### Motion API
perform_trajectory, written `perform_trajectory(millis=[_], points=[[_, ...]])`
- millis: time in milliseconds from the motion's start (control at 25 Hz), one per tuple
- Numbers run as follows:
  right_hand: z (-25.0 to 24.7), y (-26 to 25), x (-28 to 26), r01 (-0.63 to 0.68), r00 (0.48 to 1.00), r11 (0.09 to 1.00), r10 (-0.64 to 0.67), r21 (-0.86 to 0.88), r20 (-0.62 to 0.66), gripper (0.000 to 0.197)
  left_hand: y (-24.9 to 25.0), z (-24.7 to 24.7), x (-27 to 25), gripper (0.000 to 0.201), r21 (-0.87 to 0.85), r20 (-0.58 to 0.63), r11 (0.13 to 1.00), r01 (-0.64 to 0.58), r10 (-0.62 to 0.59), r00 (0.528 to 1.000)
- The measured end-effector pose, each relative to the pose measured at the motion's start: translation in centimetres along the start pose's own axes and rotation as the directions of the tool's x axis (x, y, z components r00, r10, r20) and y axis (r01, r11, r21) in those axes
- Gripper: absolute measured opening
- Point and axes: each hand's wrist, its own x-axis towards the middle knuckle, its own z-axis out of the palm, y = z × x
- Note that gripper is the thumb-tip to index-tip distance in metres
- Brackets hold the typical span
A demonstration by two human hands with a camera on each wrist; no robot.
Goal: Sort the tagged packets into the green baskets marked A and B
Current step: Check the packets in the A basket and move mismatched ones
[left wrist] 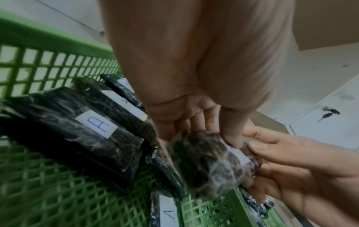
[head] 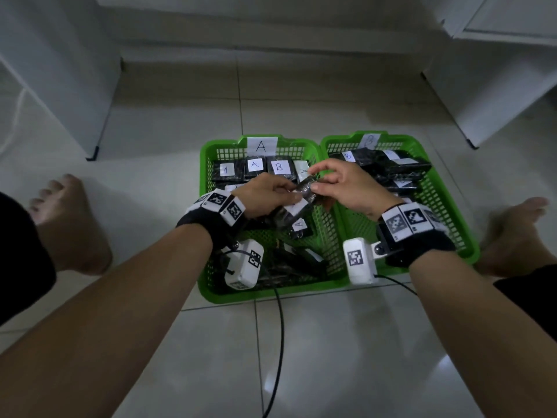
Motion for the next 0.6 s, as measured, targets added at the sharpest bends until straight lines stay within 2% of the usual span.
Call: perform_trajectory(millis=[80, 160, 240, 320, 440, 560, 600], points=[[0.1, -0.1, -0.1, 0.045, 0.999, 0.999, -0.044, -0.005, 0.028, 0.055, -0.1, -0.5, 0.0, 0.024, -0.03, -0.033, 1.0, 0.007, -0.008, 0.999], [0.6, 0.0, 0.2, 0.068, 0.998, 0.996, -0.069, -0.062, -0.006, 0.07, -0.1, -0.7, -0.1, 0.026, -0.055, -0.056, 0.998, 0.029, -0.032, 0.998], [1.2, 0.0, 0.5, 0.048, 0.987, 0.997, -0.058, -0.067, -0.151, 0.067, 0.0, -0.5, -0.2, 0.031, -0.283, -0.074, 0.956, 0.078, -0.103, 0.992], [1.5, -0.3, 0.6, 0.057, 0.973, 0.998, -0.065, -0.041, -0.221, 0.055, 0.6, -0.5, -0.4, 0.035, -0.572, -0.078, 0.815, 0.091, -0.165, 0.983], [1.9, -0.8, 0.3, 0.118, 0.98, 0.99, -0.129, -0.079, -0.154, 0.053, 1.0, -0.8, -0.3, 0.031, -0.669, -0.051, 0.74, 0.073, -0.144, 0.988], [2.8, -1.1, 0.1, 0.215, 0.946, 0.938, -0.27, -0.272, -0.18, 0.056, 1.3, -0.9, -0.7, 0.037, -0.759, 0.03, 0.646, 0.081, -0.089, 0.996], [2.8, -1.1, 0.1, 0.224, 0.935, 0.921, -0.296, -0.319, -0.196, 0.054, 1.5, -1.1, -0.9, 0.037, -0.755, 0.033, 0.651, 0.081, -0.085, 0.996]])
